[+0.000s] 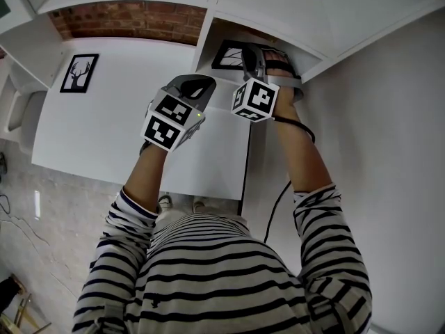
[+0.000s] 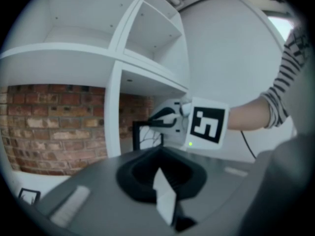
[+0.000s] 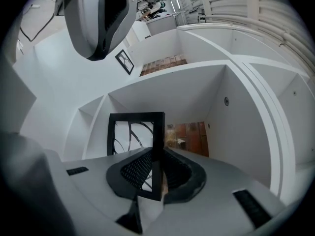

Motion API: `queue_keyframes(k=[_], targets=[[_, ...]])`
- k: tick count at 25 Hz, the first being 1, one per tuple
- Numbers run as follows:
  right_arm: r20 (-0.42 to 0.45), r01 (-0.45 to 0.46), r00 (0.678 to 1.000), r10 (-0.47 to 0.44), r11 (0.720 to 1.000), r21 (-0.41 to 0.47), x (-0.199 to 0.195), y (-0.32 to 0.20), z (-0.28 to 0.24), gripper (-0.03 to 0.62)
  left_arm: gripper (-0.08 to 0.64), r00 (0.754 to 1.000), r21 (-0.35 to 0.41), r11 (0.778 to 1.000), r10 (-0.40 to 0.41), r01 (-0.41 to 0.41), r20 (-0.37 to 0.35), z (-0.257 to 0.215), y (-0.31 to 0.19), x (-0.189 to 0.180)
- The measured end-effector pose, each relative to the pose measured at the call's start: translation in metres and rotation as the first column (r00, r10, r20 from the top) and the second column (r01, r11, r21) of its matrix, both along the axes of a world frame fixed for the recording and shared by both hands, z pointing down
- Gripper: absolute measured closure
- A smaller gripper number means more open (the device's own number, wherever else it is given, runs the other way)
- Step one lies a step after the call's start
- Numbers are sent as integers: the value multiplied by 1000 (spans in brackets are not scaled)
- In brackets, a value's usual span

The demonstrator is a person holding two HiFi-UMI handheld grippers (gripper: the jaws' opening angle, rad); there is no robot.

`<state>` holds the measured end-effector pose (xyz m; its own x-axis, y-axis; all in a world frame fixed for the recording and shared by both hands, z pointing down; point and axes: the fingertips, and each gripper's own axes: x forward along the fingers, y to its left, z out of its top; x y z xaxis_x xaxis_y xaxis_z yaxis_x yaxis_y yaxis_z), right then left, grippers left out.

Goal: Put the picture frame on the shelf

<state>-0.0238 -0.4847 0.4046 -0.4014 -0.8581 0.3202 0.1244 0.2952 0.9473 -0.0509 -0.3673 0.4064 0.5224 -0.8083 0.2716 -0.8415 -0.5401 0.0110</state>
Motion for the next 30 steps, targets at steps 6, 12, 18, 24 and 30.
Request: queue_keyframes(k=[6, 12, 18, 24, 30], targets=[[-22, -15, 1000, 16, 999, 43, -2, 2, 7, 529, 552, 1000, 5, 1000, -2, 2, -4, 1, 1, -2], [-7, -17, 1000, 17, 999, 39, -2, 3, 6, 528, 552, 1000, 6, 1000, 2, -2, -8, 1, 3, -2], [-16, -13, 1000, 14, 1000, 21, -3, 4, 8, 528, 552, 1000, 2, 1000, 10, -10, -5, 2, 5, -1], [-13, -14, 1000, 14, 1000, 16, -2, 5, 10, 528, 552, 1000, 7, 1000, 10, -10, -3, 0, 4, -2], [7, -12, 1000, 12, 1000, 11, -4, 6, 8, 526, 552, 1000, 5, 1000, 12, -12, 2, 1, 2, -2]])
